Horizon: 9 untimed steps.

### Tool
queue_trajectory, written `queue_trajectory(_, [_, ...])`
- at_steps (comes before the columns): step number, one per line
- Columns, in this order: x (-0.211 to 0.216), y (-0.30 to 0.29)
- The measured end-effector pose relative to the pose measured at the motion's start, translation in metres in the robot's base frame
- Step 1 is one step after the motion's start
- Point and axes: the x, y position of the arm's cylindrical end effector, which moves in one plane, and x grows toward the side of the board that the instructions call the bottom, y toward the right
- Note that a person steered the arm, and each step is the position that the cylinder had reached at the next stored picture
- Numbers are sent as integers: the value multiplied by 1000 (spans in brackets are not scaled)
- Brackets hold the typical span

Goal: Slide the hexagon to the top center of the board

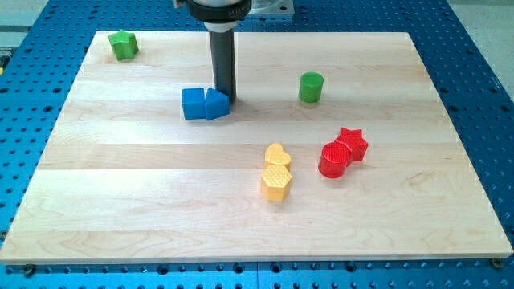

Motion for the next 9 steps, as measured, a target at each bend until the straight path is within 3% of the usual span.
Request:
queue_trajectory(1, [5, -1])
queue_trajectory(2, [63, 24])
queue_trajectory(3, [89, 43])
queue_trajectory(4, [149, 122])
queue_trajectory(5, [179, 173])
queue_trajectory(6, [216, 177])
queue_trajectory(9, [227, 39])
